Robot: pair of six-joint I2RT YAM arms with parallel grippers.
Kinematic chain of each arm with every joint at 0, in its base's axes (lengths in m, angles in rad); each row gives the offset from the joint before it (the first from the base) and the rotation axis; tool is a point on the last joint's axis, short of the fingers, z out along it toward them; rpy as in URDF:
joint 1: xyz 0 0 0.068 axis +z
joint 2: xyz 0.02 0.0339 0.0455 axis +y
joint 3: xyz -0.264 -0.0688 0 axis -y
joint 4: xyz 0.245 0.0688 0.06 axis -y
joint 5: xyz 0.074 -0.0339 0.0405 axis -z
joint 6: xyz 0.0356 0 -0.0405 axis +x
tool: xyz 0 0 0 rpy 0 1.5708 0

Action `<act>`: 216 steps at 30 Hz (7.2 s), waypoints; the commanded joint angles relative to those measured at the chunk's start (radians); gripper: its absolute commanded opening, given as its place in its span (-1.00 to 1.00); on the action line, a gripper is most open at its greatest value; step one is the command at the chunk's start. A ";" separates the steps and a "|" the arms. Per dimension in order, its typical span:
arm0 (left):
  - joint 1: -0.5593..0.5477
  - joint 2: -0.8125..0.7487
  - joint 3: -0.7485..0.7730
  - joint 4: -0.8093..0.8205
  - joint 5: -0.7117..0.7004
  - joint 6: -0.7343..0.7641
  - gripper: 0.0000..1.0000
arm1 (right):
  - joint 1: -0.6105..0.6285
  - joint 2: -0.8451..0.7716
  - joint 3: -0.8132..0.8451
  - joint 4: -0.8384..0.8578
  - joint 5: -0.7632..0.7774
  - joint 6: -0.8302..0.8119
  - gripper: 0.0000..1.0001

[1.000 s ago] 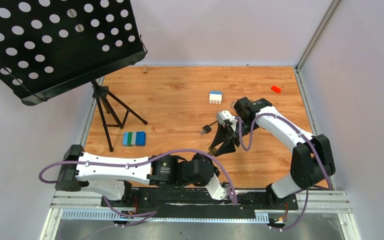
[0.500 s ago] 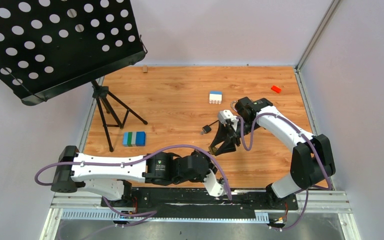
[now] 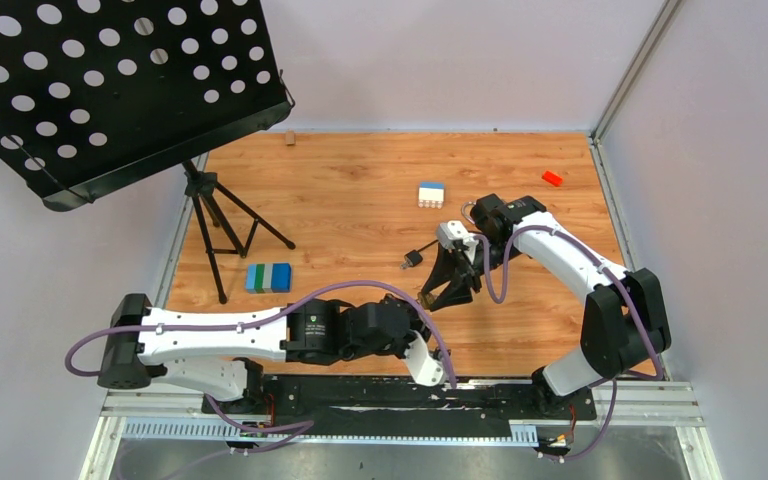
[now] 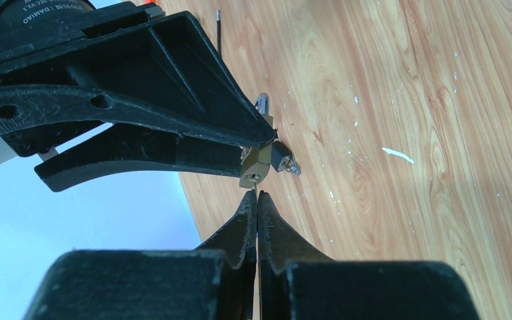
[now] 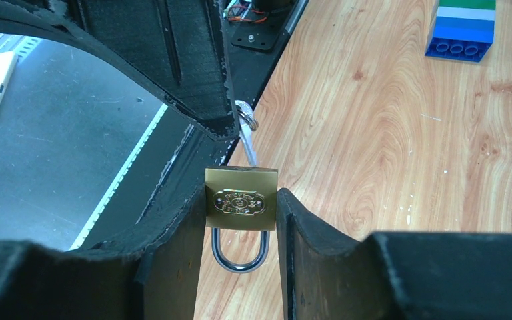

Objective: Unlock with the key

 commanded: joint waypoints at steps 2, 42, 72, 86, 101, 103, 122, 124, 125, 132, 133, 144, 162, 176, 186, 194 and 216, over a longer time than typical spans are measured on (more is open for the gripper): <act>0.032 -0.032 -0.037 0.076 0.061 -0.031 -1.00 | 0.009 -0.031 0.019 -0.027 -0.113 -0.037 -1.00; 0.044 -0.071 0.040 -0.003 0.179 -0.071 -1.00 | 0.036 0.029 0.022 -0.019 -0.073 -0.016 -1.00; 0.044 -0.097 -0.001 -0.021 0.221 -0.047 -1.00 | 0.051 0.057 0.034 -0.114 -0.072 -0.134 -1.00; 0.035 -0.120 -0.012 -0.051 0.273 -0.048 -1.00 | 0.071 0.044 0.015 -0.142 -0.046 -0.219 -1.00; 0.013 -0.089 -0.024 -0.050 0.232 0.010 -1.00 | 0.091 0.046 0.013 -0.146 -0.036 -0.226 -1.00; 0.012 -0.086 -0.025 -0.049 0.228 0.016 -1.00 | 0.091 0.050 0.015 -0.146 -0.035 -0.224 -1.00; -0.007 -0.057 -0.031 -0.038 0.211 0.048 -1.00 | 0.097 0.058 0.019 -0.147 -0.036 -0.216 -1.00; -0.011 -0.051 -0.034 -0.033 0.202 0.056 -1.00 | 0.100 0.057 0.018 -0.147 -0.034 -0.216 -1.00; -0.012 -0.050 -0.037 -0.029 0.196 0.060 -1.00 | 0.103 0.058 0.018 -0.147 -0.034 -0.217 -1.00; -0.026 -0.046 -0.068 0.000 0.157 0.091 -1.00 | 0.125 0.064 0.012 -0.148 -0.020 -0.222 -1.00; -0.028 -0.048 -0.074 0.006 0.150 0.095 -1.00 | 0.129 0.064 0.012 -0.148 -0.017 -0.225 -1.00; -0.033 -0.085 -0.162 0.096 0.097 0.134 -1.00 | 0.155 0.070 0.012 -0.150 -0.003 -0.232 -1.00; -0.049 -0.042 -0.109 0.074 0.077 0.083 -1.00 | 0.151 0.059 0.031 -0.024 0.030 -0.044 -1.00; -0.050 0.017 -0.065 0.048 0.073 0.050 -1.00 | 0.149 0.017 0.001 0.146 0.072 0.175 -1.00; -0.050 0.036 -0.064 0.063 0.068 0.035 -1.00 | 0.147 -0.003 -0.014 0.255 0.102 0.297 -1.00; -0.049 0.042 -0.082 0.108 0.051 0.014 -1.00 | 0.133 -0.028 -0.030 0.300 0.093 0.347 -1.00; -0.021 -0.081 -0.193 0.181 0.026 0.052 -1.00 | 0.104 0.007 -0.011 0.139 0.033 0.135 -1.00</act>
